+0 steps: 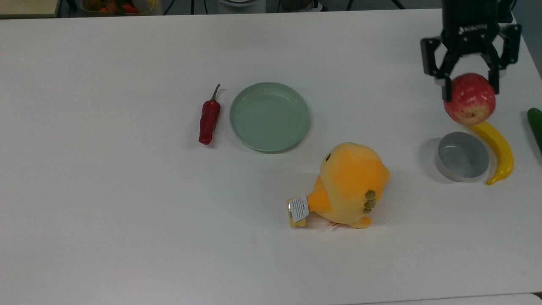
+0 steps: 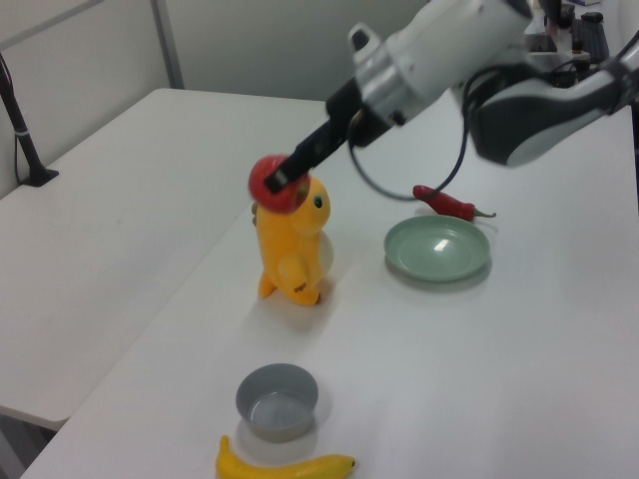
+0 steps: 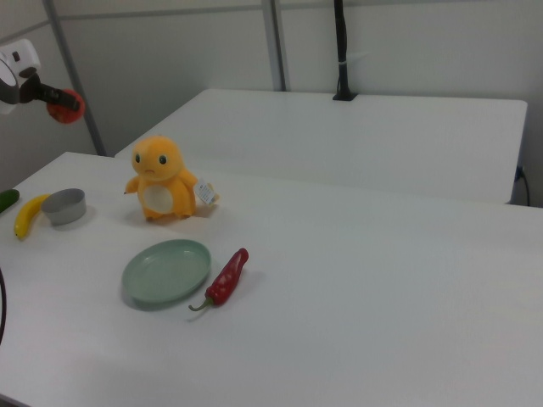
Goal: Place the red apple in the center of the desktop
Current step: 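Lift the red apple up out of the grey bowl, then carry the apple past the green plate toward the red chili pepper, then lower the apple onto the table beside the chili pepper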
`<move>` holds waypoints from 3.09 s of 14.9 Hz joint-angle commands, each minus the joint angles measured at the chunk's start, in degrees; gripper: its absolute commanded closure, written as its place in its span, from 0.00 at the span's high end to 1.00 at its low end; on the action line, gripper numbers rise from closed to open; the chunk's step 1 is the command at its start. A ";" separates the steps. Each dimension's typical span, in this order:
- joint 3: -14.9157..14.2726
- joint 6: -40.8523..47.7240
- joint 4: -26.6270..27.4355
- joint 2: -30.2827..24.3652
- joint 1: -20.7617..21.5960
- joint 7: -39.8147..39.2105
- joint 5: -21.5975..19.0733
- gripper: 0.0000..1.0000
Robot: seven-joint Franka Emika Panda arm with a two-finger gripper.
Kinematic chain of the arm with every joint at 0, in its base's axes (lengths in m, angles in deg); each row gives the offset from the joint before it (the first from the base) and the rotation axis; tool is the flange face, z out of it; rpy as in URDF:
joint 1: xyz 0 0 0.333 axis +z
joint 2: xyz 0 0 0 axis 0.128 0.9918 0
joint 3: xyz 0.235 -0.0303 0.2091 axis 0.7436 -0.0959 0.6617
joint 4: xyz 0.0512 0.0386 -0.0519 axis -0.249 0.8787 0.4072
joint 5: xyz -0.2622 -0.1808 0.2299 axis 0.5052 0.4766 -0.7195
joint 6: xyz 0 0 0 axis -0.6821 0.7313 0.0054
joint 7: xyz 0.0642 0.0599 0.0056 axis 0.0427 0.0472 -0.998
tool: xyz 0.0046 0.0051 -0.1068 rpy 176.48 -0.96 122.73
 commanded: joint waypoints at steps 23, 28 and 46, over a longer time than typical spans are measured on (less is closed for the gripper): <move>-26.18 30.33 21.10 -17.29 -14.98 -58.88 -37.69 0.15; -26.27 29.72 20.84 -10.35 -17.45 -58.80 -39.20 0.15; -25.92 18.03 20.49 0.30 -19.29 -55.82 -39.20 0.22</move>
